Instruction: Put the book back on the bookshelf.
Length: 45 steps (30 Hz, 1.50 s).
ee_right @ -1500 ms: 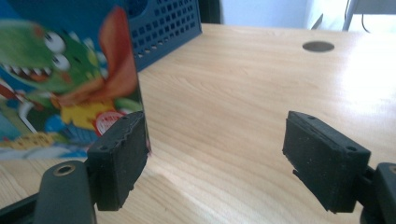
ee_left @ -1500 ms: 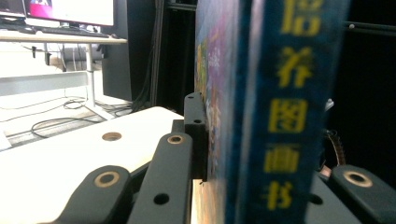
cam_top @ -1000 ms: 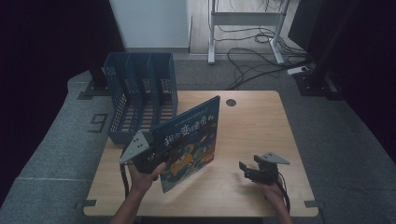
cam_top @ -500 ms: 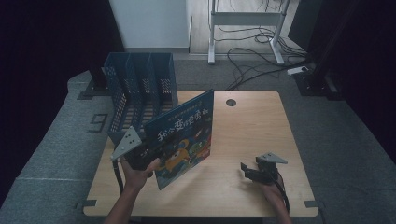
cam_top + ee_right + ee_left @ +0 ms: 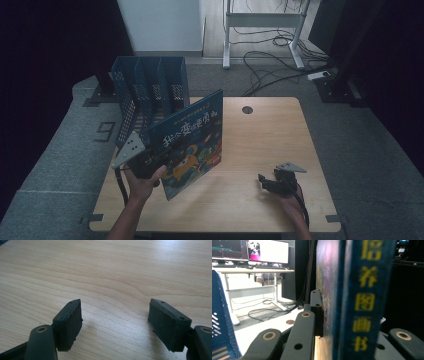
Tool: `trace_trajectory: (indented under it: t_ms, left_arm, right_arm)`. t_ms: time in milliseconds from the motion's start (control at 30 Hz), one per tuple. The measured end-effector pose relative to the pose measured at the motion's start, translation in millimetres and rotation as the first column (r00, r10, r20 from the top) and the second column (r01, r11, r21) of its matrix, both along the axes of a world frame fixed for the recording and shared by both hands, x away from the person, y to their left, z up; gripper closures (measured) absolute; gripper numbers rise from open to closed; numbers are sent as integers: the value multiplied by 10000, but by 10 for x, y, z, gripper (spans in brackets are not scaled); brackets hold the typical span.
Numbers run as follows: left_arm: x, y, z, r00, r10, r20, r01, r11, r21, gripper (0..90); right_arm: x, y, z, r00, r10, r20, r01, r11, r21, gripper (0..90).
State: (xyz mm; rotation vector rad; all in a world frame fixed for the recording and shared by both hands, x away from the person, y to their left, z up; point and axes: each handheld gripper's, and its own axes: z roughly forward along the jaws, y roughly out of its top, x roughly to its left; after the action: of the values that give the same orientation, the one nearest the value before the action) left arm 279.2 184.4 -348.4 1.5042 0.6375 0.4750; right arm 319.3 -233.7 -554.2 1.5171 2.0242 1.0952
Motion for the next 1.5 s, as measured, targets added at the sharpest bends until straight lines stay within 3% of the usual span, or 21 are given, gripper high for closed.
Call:
trace_trajectory:
  t_ms: [367, 567, 733, 1500]
  left_arm:
    - [49, 10, 95, 10000, 45, -43, -45, 10000, -63, 818]
    - [29, 23, 158, 9998, 112, 154, -112, 9999, -11, 818]
    - [48, 106, 202, 9996, 253, 117, -248, 9990, -359, 818]
    - [83, 425, 279, 9930, 1144, 296, -1124, 9916, -641, 817]
  right_arm:
    - [-4, 27, 1, 10000, -4, 4, 4, 9997, -239, 257]
    - [-7, 54, 1, 10000, -6, 35, 8, 9987, -510, 257]
    - [-8, 58, 1, 10000, -4, 40, 6, 9984, -566, 257]
    - [-11, 88, 1, 10000, -26, 67, 32, 9965, -835, 257]
